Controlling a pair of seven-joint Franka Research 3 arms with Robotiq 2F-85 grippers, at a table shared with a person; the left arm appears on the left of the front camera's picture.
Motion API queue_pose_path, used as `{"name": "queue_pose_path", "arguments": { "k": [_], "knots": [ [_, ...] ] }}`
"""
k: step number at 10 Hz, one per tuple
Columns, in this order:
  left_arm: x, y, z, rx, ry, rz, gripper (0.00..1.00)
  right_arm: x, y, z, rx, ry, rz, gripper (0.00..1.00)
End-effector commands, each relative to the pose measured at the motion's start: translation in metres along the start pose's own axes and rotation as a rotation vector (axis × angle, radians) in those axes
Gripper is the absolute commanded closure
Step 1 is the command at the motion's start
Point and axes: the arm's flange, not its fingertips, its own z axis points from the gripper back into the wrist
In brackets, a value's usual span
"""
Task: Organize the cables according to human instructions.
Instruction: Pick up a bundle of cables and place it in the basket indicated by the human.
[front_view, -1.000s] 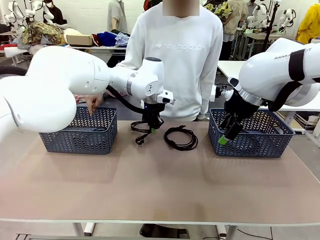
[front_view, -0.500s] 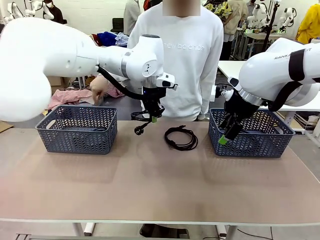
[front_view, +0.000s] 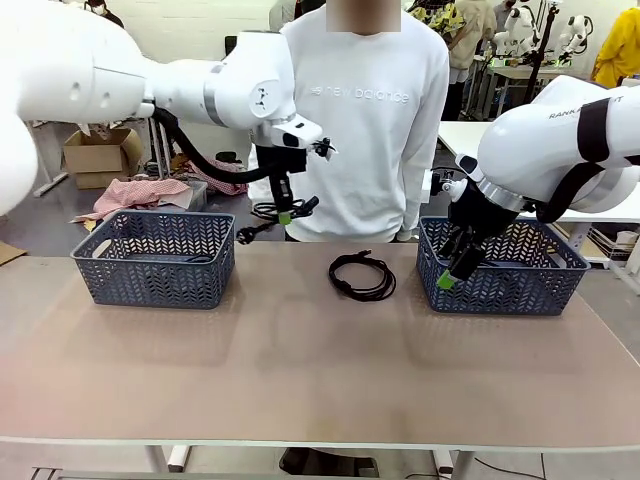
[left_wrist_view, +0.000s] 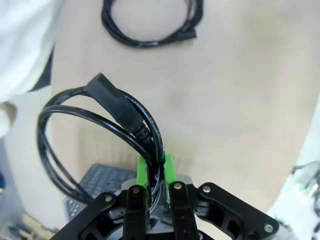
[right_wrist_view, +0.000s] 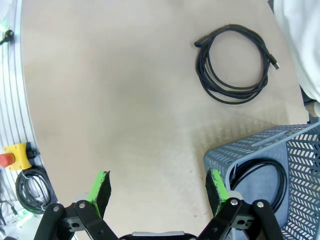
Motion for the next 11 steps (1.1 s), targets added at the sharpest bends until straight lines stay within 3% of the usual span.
{"name": "queue_pose_path", "arguments": {
  "k": [1, 7, 11],
  "knots": [
    [-0.027, -0.006, 0.02, 0.018, -0.007, -0.106, 1.0, 0.002, 0.0, 0.002, -0.009, 0.01, -0.01, 0.0],
    [-0.115, 0.01, 0.065, -0.011, -0.048, -0.321, 1.0, 0.002, 0.0, 0.002, -0.009, 0.01, -0.01, 0.0],
    [-0.164, 0.017, 0.067, 0.007, -0.03, -0.299, 1.0, 0.002, 0.0, 0.002, -0.009, 0.01, -0.01, 0.0]
  ]
}}
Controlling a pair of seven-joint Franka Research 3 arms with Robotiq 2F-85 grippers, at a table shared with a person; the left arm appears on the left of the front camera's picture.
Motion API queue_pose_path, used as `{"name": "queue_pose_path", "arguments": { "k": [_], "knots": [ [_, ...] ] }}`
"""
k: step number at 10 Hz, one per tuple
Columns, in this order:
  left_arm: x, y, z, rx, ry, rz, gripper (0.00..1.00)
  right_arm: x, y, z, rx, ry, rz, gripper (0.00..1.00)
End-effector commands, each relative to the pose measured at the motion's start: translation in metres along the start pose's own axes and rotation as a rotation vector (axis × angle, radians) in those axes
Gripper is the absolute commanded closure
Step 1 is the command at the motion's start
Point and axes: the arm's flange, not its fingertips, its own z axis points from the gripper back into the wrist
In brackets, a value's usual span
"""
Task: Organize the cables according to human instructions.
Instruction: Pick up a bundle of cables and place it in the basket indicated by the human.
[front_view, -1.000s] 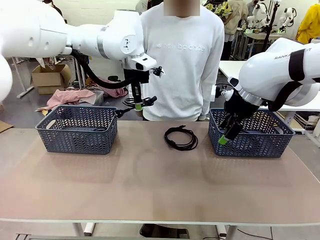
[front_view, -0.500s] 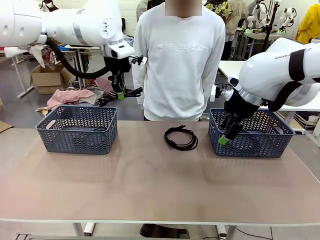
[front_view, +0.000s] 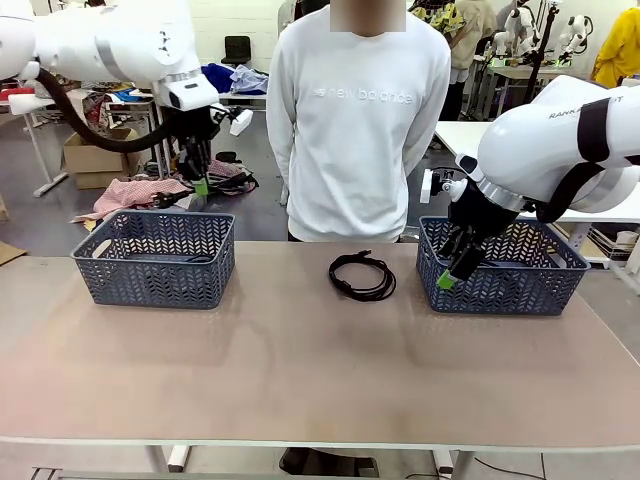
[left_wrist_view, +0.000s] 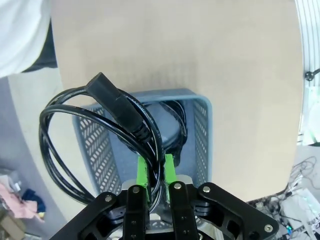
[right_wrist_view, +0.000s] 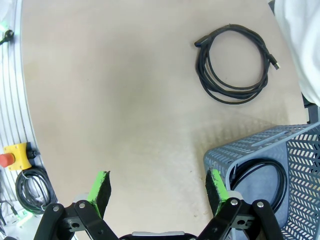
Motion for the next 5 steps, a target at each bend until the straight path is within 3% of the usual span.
{"name": "queue_pose_path", "arguments": {
  "k": [1, 5],
  "knots": [
    [-0.015, -0.014, -0.009, 0.006, -0.044, 0.016, 1.0, 0.002, 0.0, 0.002, -0.009, 0.01, -0.01, 0.0],
    [-0.046, -0.021, -0.027, -0.014, -0.056, 0.062, 1.0, 0.002, 0.0, 0.002, -0.009, 0.01, -0.01, 0.0]
  ]
}}
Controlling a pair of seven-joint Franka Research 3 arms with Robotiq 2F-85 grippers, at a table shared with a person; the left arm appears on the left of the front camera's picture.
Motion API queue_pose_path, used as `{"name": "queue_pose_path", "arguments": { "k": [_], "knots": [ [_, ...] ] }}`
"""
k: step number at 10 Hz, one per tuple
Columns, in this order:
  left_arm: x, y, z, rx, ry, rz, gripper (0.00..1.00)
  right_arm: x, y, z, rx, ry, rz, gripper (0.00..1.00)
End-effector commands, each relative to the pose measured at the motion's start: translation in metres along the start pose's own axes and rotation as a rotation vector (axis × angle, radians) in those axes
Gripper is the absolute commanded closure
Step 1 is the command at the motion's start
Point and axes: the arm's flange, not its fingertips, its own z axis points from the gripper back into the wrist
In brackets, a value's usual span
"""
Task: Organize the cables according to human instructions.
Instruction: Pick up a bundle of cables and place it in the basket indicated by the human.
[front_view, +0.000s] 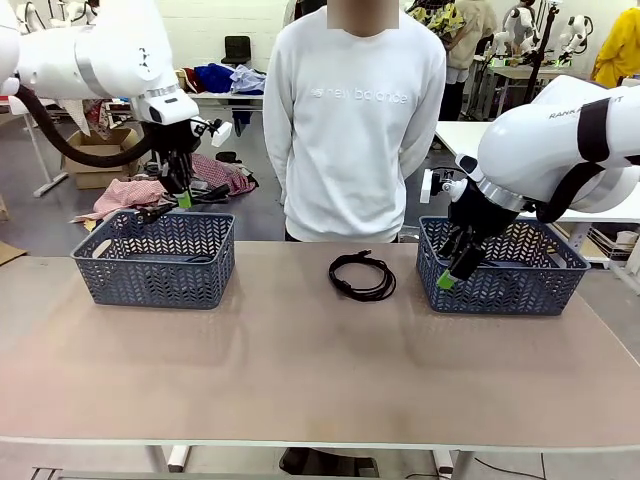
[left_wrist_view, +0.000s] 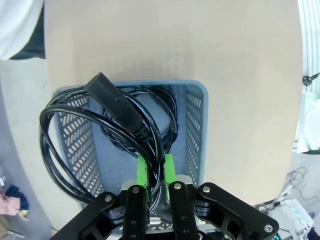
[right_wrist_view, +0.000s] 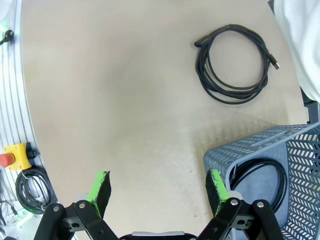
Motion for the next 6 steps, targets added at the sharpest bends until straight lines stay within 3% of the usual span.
{"name": "queue_pose_path", "arguments": {
  "k": [1, 6],
  "knots": [
    [-0.02, -0.011, -0.005, 0.014, -0.038, -0.006, 1.0, 0.002, 0.0, 0.002, -0.009, 0.01, -0.01, 0.0],
    [-0.037, 0.004, -0.025, -0.018, -0.001, -0.055, 1.0, 0.002, 0.0, 0.002, -0.009, 0.01, -0.01, 0.0]
  ]
}}
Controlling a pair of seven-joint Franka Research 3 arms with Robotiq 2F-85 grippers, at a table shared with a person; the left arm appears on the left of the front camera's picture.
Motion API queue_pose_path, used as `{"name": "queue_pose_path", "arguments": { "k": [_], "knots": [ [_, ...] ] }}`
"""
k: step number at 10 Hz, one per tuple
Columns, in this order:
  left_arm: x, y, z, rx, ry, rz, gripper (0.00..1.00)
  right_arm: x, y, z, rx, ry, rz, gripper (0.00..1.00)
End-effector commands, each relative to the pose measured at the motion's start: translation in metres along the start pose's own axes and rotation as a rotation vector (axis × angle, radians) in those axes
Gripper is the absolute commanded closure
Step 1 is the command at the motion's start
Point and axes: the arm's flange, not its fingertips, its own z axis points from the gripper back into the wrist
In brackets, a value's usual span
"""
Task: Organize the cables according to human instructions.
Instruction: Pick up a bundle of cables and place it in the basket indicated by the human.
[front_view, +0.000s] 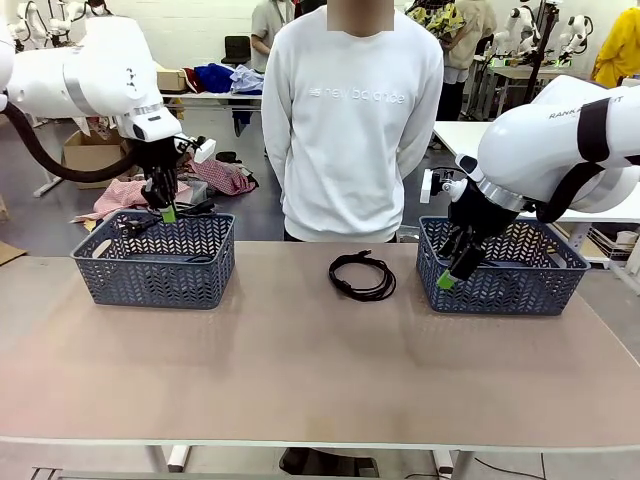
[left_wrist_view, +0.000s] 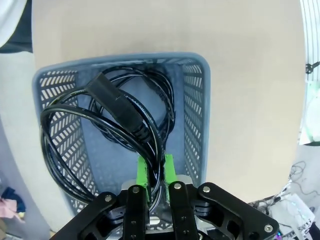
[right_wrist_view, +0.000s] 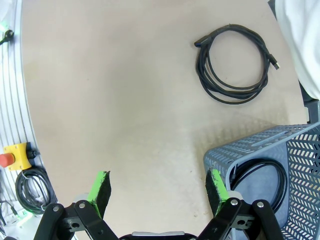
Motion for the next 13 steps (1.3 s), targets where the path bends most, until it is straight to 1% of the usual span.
{"name": "queue_pose_path", "arguments": {
  "k": [1, 4, 6, 11, 12, 13],
  "knots": [
    [-0.007, 0.005, -0.004, 0.004, -0.014, -0.054, 1.0, 0.002, 0.0, 0.002, -0.009, 0.01, -0.01, 0.0],
    [-0.017, 0.008, -0.01, -0.009, 0.006, -0.072, 1.0, 0.002, 0.0, 0.002, -0.009, 0.01, -0.01, 0.0],
    [-0.023, 0.013, -0.014, -0.001, 0.011, -0.061, 1.0, 0.002, 0.0, 0.002, -0.009, 0.01, -0.01, 0.0],
    [-0.023, 0.03, -0.028, -0.003, -0.001, 0.0, 1.0, 0.002, 0.0, 0.002, -0.009, 0.01, -0.01, 0.0],
    [-0.023, 0.031, -0.029, 0.003, 0.005, 0.015, 0.66, 0.002, 0.0, 0.002, -0.009, 0.01, -0.01, 0.0],
    [-0.022, 0.033, -0.03, -0.002, 0.006, 0.024, 0.66, 0.002, 0.0, 0.002, -0.009, 0.01, -0.01, 0.0]
  ]
}}
